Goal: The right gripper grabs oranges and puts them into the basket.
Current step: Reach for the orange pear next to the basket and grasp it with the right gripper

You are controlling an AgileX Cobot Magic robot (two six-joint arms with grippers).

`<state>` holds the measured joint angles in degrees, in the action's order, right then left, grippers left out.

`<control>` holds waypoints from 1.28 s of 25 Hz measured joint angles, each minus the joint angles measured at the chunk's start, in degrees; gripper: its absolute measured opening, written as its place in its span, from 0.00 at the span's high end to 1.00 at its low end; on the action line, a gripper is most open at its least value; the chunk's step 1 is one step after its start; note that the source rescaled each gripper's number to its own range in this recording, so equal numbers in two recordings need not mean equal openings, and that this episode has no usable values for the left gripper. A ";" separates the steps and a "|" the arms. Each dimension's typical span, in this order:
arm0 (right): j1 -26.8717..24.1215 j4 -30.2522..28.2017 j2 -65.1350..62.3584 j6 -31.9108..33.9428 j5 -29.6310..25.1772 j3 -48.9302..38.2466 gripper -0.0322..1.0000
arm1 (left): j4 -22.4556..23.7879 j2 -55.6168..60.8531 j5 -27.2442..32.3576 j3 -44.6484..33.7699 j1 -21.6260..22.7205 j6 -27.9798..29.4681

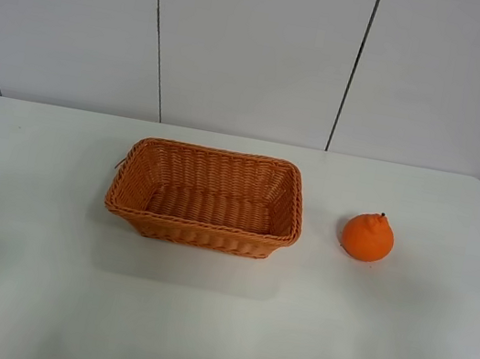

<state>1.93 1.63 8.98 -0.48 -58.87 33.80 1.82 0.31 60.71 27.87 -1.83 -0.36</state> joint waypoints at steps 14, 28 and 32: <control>0.00 0.26 61.34 0.00 -0.35 29.96 0.00 | 0.00 0.00 0.00 0.00 0.00 0.00; 2.00 0.53 104.18 0.03 -9.09 60.60 0.00 | 0.00 0.00 0.00 0.00 0.00 0.00; 5.17 0.53 107.24 0.00 -9.09 62.56 0.00 | 0.00 0.00 0.00 0.00 0.00 0.00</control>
<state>7.10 2.16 116.23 -0.48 -67.97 96.37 1.82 0.31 60.71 27.87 -1.83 -0.36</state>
